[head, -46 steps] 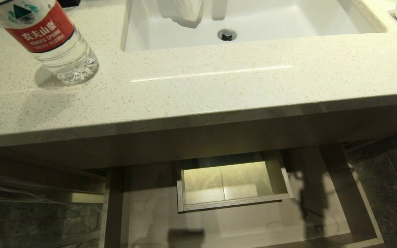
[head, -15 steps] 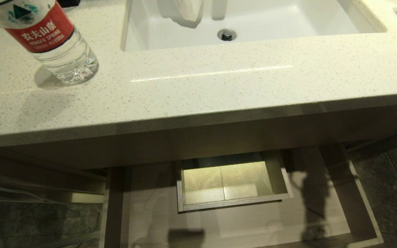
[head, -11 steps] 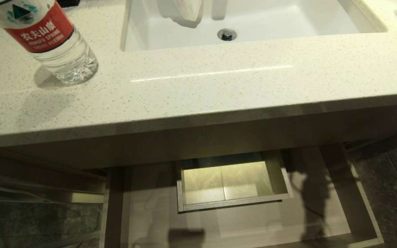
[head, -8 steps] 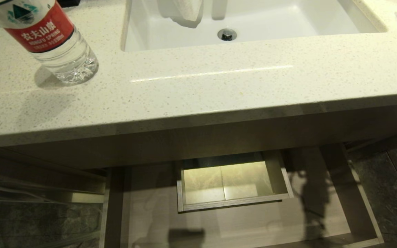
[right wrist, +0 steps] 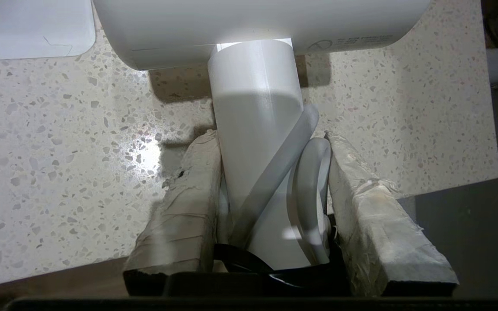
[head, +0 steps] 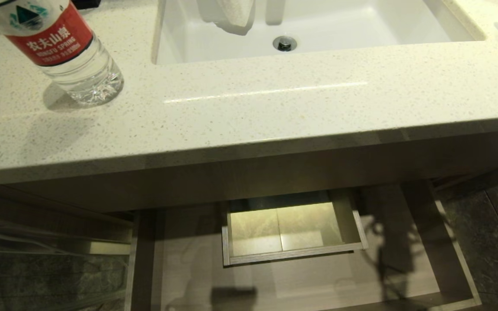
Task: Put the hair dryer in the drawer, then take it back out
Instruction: Pick up the hairdryer, then put it into the drawer
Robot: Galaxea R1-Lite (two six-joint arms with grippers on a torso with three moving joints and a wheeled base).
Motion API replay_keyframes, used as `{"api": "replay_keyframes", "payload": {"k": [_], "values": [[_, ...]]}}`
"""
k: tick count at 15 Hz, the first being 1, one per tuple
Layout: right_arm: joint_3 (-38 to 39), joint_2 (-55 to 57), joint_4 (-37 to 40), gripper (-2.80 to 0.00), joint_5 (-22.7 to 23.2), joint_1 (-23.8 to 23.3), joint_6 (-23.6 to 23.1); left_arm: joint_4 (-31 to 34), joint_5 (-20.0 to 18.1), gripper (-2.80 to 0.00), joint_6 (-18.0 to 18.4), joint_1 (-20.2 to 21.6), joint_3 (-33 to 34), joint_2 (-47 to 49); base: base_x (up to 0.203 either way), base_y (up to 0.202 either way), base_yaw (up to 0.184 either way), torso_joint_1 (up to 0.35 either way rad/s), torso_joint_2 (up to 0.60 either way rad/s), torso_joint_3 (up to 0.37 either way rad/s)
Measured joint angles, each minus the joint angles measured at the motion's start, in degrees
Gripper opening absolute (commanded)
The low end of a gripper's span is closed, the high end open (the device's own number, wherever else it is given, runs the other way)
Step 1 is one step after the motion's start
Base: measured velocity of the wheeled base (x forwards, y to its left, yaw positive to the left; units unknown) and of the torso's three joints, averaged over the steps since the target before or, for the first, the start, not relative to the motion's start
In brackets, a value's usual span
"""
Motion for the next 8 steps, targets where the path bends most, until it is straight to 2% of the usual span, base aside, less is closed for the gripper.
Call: {"api": "replay_keyframes", "payload": {"k": [4,8], "values": [[0.0,-2.4,1.3,-2.8,-0.5,-0.1,0.0,0.0,0.0,-2.8,0.0,-0.1,0.0,0.0,0.0,0.0,0.0,0.0,0.0,0.0],[0.6,-5.5,2.4,-2.8,-0.4,0.0,-0.9,0.0,0.0,-2.8,0.0,0.0,0.0,0.0,0.0,0.0,0.0,-0.289,0.1,-0.178]]}}
